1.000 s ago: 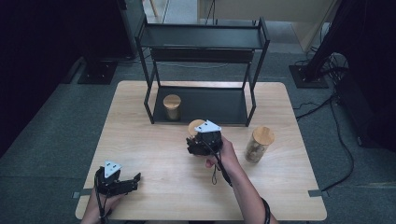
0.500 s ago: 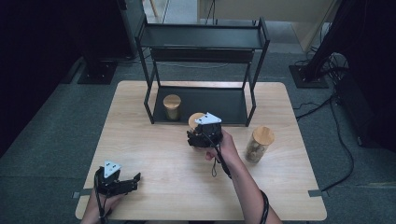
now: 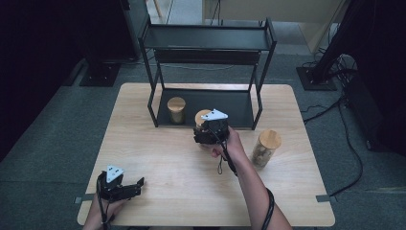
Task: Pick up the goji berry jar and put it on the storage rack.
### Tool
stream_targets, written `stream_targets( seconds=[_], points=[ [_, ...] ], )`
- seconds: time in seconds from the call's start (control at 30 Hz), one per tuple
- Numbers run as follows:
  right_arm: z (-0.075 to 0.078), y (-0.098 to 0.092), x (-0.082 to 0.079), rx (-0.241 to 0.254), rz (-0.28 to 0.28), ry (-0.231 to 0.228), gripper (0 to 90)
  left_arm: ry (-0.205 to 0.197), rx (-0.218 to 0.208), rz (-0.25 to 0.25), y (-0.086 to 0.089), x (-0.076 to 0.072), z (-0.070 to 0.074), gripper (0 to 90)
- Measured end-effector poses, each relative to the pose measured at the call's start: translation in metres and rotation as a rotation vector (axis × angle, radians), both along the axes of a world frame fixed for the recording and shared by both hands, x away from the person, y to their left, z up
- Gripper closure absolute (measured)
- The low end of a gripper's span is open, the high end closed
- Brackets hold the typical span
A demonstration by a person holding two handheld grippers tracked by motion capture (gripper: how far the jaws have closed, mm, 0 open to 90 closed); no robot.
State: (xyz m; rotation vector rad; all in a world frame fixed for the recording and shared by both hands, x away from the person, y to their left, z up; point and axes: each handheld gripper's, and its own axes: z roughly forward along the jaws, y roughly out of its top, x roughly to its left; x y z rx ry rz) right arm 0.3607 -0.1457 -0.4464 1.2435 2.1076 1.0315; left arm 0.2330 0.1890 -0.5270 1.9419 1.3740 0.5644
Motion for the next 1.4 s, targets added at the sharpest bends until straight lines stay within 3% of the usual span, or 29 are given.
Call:
stream_targets(
  seconds=[1.4],
  points=[
    [0.011, 0.0, 0.059, -0.031, -0.049, 0.007, 24.7, -0.001, -0.013, 0.004, 0.001, 0.0, 0.0, 4.6]
  ],
)
